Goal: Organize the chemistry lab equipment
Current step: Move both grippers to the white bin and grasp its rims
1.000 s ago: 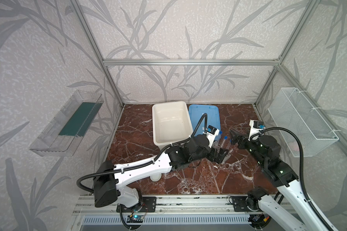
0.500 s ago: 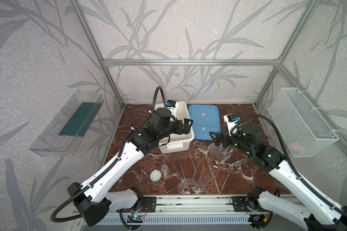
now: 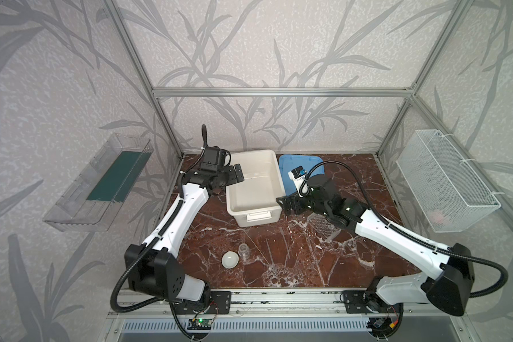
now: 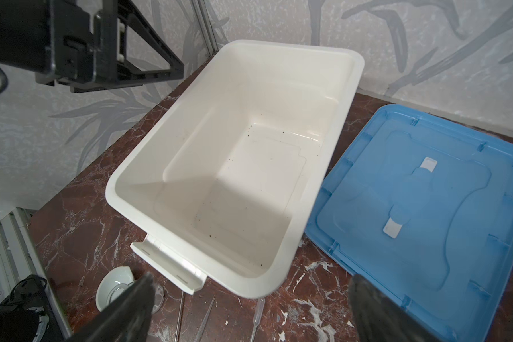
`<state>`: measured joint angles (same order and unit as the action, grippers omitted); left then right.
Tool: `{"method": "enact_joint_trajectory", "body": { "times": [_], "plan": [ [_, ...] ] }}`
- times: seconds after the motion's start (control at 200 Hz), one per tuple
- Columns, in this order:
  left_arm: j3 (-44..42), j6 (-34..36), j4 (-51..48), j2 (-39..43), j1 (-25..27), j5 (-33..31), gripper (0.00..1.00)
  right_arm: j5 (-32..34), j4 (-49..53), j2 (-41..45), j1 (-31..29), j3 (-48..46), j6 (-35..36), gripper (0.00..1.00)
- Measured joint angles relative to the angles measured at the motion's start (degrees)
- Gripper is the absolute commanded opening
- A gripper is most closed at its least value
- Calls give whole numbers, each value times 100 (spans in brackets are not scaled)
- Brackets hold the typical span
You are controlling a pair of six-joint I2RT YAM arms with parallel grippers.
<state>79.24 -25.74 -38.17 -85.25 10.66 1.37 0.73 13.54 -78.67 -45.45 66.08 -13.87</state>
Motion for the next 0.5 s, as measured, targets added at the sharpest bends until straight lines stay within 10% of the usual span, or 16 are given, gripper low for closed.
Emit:
{"method": "enact_joint_trajectory", "body": {
  "times": [0.5],
  "plan": [
    [-94, -262, 356, -833, -214, -85, 78, -297, -39, -404, -52, 7, -385, 77]
  ]
}}
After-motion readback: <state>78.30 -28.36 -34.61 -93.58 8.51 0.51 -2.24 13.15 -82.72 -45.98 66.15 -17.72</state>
